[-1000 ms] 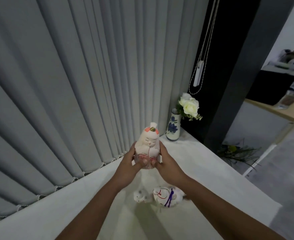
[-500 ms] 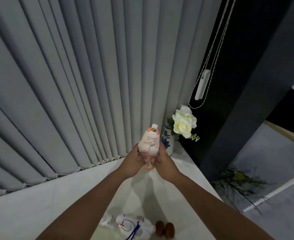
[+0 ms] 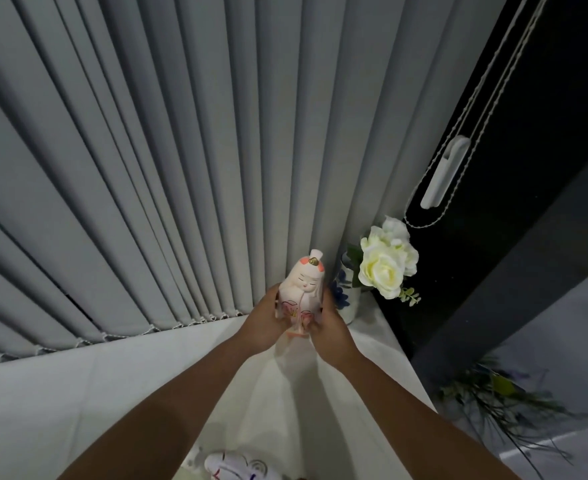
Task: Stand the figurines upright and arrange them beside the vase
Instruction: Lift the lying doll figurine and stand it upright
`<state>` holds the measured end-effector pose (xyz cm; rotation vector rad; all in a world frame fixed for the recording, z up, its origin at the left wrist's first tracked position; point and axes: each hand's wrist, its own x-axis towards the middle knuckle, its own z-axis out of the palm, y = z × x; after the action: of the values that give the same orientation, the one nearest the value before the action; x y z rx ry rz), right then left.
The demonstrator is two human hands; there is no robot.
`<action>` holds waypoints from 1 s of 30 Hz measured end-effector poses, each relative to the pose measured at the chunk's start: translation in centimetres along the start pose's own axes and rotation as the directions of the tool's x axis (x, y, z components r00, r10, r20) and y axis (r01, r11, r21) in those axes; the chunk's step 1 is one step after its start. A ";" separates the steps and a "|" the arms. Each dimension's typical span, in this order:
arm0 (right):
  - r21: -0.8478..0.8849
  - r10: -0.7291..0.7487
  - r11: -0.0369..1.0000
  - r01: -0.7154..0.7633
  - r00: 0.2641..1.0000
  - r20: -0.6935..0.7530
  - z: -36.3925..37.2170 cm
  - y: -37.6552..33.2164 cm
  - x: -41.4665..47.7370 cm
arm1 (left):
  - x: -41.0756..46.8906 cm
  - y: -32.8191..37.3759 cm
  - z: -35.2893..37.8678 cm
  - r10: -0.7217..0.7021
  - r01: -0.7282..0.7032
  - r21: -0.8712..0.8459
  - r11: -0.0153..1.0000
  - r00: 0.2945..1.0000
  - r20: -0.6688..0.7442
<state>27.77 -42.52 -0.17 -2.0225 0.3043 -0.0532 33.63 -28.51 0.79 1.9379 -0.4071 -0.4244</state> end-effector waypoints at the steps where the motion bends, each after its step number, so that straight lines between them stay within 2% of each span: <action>1: 0.001 -0.031 1.000 0.031 0.999 0.013 0.2 0.8 0.6 | 0.3 -0.2 0.1 0.004 -0.004 0.000 1.000 1.000 -0.016; 6: -0.136 -0.155 0.979 0.150 0.987 -0.027 -0.4 -0.1 0.7 | 1.3 -0.8 0.2 0.035 -0.035 -0.008 0.999 0.997 -0.067; 8: -0.054 -0.096 0.994 0.095 0.995 -0.014 -0.2 0.2 0.7 | 1.4 -1.1 0.3 0.048 -0.049 -0.019 0.999 0.996 -0.074; 11: 0.026 -0.033 0.999 0.035 0.995 -0.090 0.5 0.7 1.3 | 1.6 -1.5 0.3 0.055 -0.057 -0.028 0.998 0.996 -0.069; 16: 0.031 -0.014 0.999 0.019 0.986 -0.166 1.4 0.8 1.0 | 1.7 -2.0 0.2 0.019 -0.019 -0.017 1.000 0.999 -0.043; 19: 0.016 0.023 1.000 -0.020 0.986 -0.162 1.5 0.6 0.9 | 1.5 -1.7 0.2 -0.002 0.002 0.008 1.000 0.999 -0.041; 22: -0.020 -0.023 1.000 0.021 0.988 -0.153 1.5 0.6 1.1 | 1.0 -1.0 0.3 0.000 0.002 0.034 0.999 0.998 -0.057; 25: -0.098 -0.008 0.995 -0.004 0.992 -0.125 1.4 0.9 0.4 | -0.4 -0.5 0.4 0.019 -0.013 0.073 0.997 0.995 -0.093; 28: -0.068 0.035 0.997 -0.042 0.994 -0.100 0.8 1.2 -1.5 | -2.9 -0.6 0.5 -0.009 0.011 0.050 0.999 1.000 -0.030; 30: -0.057 0.022 0.998 -0.027 0.996 -0.084 0.2 0.6 -3.5 | -5.1 -0.2 0.2 -0.068 0.063 0.102 0.993 0.996 0.051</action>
<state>24.26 -41.73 -0.51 -2.0767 0.3869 -0.1147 29.05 -26.25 1.02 2.0451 -0.4075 -0.5083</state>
